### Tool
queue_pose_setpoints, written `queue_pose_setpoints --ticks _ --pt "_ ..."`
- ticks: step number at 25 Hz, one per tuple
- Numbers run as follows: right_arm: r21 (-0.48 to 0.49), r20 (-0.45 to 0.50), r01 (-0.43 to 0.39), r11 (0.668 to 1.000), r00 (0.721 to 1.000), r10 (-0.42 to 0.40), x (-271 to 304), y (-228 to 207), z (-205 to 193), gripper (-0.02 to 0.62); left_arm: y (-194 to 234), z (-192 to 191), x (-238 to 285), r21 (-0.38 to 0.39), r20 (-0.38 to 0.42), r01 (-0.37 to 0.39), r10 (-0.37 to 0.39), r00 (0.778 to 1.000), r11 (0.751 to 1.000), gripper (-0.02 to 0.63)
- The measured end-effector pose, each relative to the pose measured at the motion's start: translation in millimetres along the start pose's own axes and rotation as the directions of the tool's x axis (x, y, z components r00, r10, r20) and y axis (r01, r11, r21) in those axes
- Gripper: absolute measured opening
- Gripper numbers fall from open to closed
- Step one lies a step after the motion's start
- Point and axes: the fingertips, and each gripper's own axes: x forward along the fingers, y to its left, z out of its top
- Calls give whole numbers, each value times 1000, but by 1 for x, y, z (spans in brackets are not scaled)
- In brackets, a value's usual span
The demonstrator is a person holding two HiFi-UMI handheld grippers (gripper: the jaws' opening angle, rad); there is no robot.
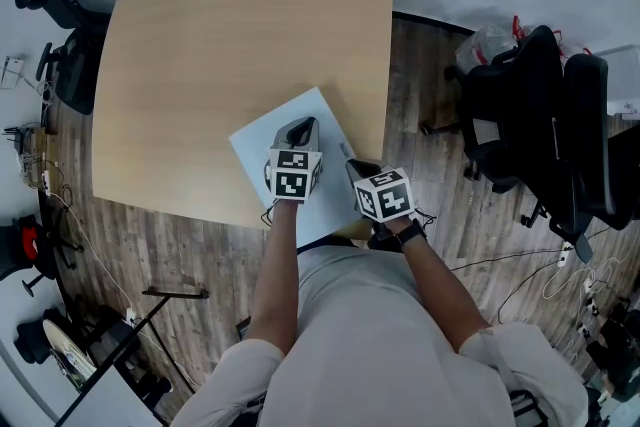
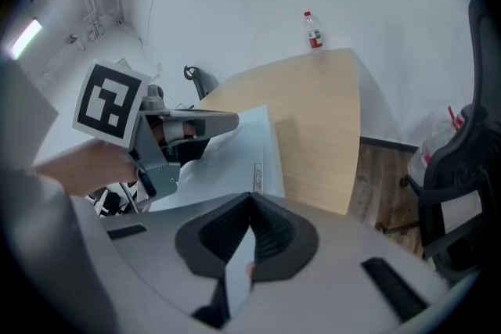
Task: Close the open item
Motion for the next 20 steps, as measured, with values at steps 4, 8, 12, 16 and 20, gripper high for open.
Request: queue_pose_setpoints --ticks 4,8,12,16,20 --pt "0 -5 2 1000 1000 -2 2 0 0 12 1 -2 2 12 -12 2 -2 1000 1000 9" --pt "-1 -7 3 1000 1000 -3 3 -1 -1 12 -2 -12 7 43 -56 8 -5 998 999 9" --pt "0 -3 2 1000 1000 -2 4 -1 -2 12 -5 -21 13 89 -81 5 2 997 996 9" --pt "-3 -2 3 1000 1000 -3 5 -1 -2 12 -6 -24 16 128 -106 -5 19 994 992 9" --pt "-5 0 3 1000 1000 -3 5 -2 -2 12 -7 -25 19 129 -106 -9 23 994 992 9"
